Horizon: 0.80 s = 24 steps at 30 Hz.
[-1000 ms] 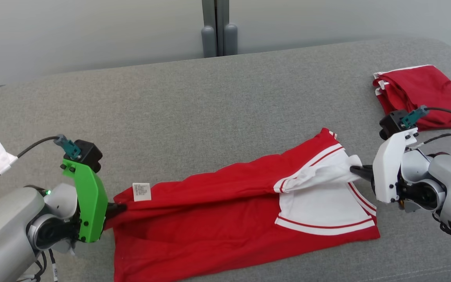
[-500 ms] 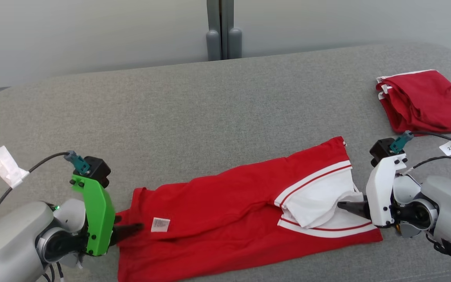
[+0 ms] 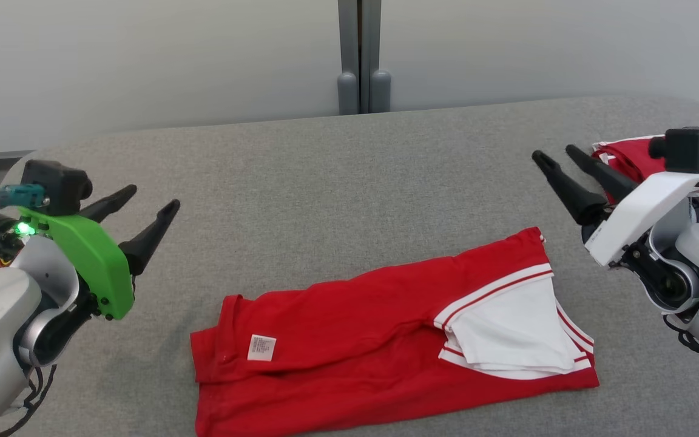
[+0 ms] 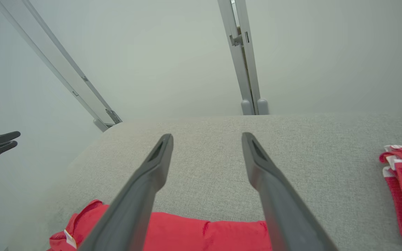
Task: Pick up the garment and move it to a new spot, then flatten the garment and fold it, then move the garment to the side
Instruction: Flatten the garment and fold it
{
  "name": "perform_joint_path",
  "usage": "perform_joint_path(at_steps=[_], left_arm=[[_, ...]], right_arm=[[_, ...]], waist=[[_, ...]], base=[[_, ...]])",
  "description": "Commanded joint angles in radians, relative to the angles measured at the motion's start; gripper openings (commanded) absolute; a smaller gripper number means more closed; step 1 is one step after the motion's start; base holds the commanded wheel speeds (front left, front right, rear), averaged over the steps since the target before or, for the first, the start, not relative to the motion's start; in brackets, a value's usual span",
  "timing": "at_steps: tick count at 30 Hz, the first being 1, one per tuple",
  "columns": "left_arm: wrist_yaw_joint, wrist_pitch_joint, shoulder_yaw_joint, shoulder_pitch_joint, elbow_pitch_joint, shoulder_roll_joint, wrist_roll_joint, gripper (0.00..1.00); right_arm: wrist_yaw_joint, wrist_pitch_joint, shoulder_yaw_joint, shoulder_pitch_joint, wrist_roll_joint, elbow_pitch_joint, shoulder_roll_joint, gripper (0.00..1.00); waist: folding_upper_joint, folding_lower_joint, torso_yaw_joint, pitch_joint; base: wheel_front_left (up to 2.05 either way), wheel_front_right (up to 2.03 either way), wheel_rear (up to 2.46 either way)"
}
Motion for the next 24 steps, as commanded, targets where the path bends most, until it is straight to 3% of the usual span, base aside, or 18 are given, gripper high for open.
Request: perform_joint_path(at_steps=[1,4,7,10,13,18,24], left_arm=[[0.032,-0.040,0.009,0.025,-0.008,0.010,0.021,1.00],[0.141,-0.173,0.052,0.070,-0.032,0.023,0.048,1.00],[0.249,-0.280,0.113,0.137,-0.065,0.022,0.056,1.00],[0.359,-0.304,0.211,0.231,-0.120,0.004,0.112,1.00],[0.418,-0.303,0.372,0.384,-0.196,-0.047,0.203,1.00],[0.457,-0.303,0.574,0.613,-0.283,-0.168,0.384,1.00],[0.389,-0.303,0.731,0.787,-0.291,-0.333,0.523,1.00]], right_arm=[[-0.001,-0.039,-0.017,0.027,-0.016,-0.005,0.004,1.00],[-0.001,-0.085,-0.112,0.060,-0.069,0.003,0.020,1.00],[-0.001,-0.087,-0.285,0.131,-0.191,0.018,0.061,1.00],[-0.001,-0.087,-0.471,0.255,-0.352,-0.004,0.140,1.00],[-0.001,-0.087,-0.639,0.387,-0.505,-0.040,0.219,1.00],[-0.001,-0.087,-0.800,0.587,-0.686,-0.068,0.328,1.00],[-0.001,-0.087,-0.904,0.701,-0.826,-0.064,0.406,1.00]], waist=[[0.0000,0.0000,0.006,-0.006],[0.0000,0.0000,0.009,-0.009],[0.0000,0.0000,0.014,-0.007],[0.0000,0.0000,0.022,-0.005],[0.0000,0.0000,0.028,-0.007],[0.0000,0.0000,0.046,-0.016],[0.0000,0.0000,0.060,-0.020]], base=[[0.00,0.00,0.00],[0.00,0.00,0.00],[0.00,0.00,0.00],[0.00,0.00,0.00],[0.00,0.00,0.00],[0.00,0.00,0.00],[0.00,0.00,0.00]])
